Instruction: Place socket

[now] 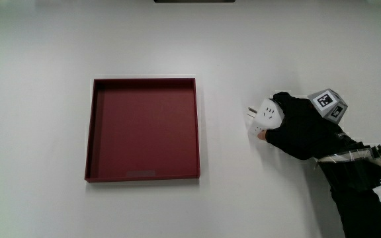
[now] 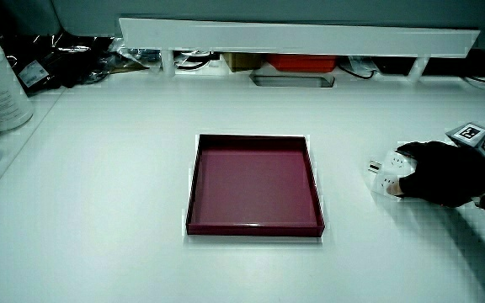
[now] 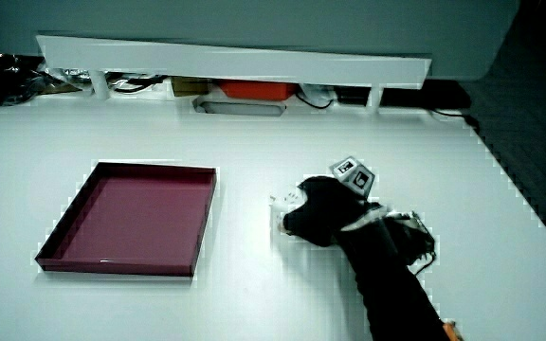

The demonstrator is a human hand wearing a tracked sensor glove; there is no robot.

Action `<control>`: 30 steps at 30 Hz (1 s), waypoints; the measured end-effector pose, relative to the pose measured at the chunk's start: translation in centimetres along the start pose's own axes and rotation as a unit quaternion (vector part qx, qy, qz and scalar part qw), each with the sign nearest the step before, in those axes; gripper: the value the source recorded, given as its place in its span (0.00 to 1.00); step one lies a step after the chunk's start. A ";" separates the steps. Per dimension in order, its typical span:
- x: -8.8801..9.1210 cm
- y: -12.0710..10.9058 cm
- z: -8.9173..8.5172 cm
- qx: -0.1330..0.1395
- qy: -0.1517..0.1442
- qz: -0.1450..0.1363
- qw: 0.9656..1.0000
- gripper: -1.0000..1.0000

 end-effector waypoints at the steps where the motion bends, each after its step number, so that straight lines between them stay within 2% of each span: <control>1: 0.0 0.0 0.0 0.000 0.000 0.000 1.000 0.36; 2: 0.1 0.1 -0.1 -0.034 0.013 -0.009 0.999 0.34; 3: -0.1 0.0 -0.1 -0.003 -0.002 -0.005 1.000 0.33; 7: 0.2 0.0 -0.2 -0.007 -0.002 -0.011 1.000 0.26; 8: 0.2 0.0 -0.3 -0.041 0.020 -0.018 0.999 0.24; 9: 0.2 0.0 -0.2 -0.013 0.001 -0.009 1.000 0.22; 11: 0.3 0.0 -0.3 -0.015 -0.005 -0.011 1.000 0.19; 12: 0.2 0.0 -0.3 -0.049 0.011 -0.018 0.999 0.17; 13: 0.3 -0.1 -0.4 -0.025 -0.016 -0.021 0.999 0.16; 17: -0.6 -1.2 0.0 -0.016 -0.054 -0.020 0.998 0.09; 18: -1.5 -2.0 0.3 -0.009 -0.063 -0.014 0.998 0.07; 19: -1.9 -2.5 0.4 -0.005 -0.090 -0.016 0.996 0.05; 21: -3.2 -3.7 0.6 0.001 -0.145 -0.023 0.989 0.02; 22: -4.3 -4.6 0.7 -0.001 -0.155 -0.021 0.988 0.00; 23: -4.2 -4.8 0.5 -0.006 -0.175 -0.030 0.984 0.00; 24: -5.0 -5.5 0.5 -0.009 -0.189 -0.026 0.982 0.00; 25: -5.8 -6.2 0.4 -0.019 -0.196 -0.020 0.980 0.00; 27: -6.5 -7.4 0.2 -0.015 -0.213 -0.017 0.977 0.00; 28: -5.3 -7.3 -0.3 -0.006 -0.245 -0.031 0.969 0.00; 29: -5.9 -8.0 -0.4 -0.016 -0.240 -0.017 0.970 0.00; 30: -9.0 -9.8 0.2 -0.049 -0.229 -0.039 0.972 0.00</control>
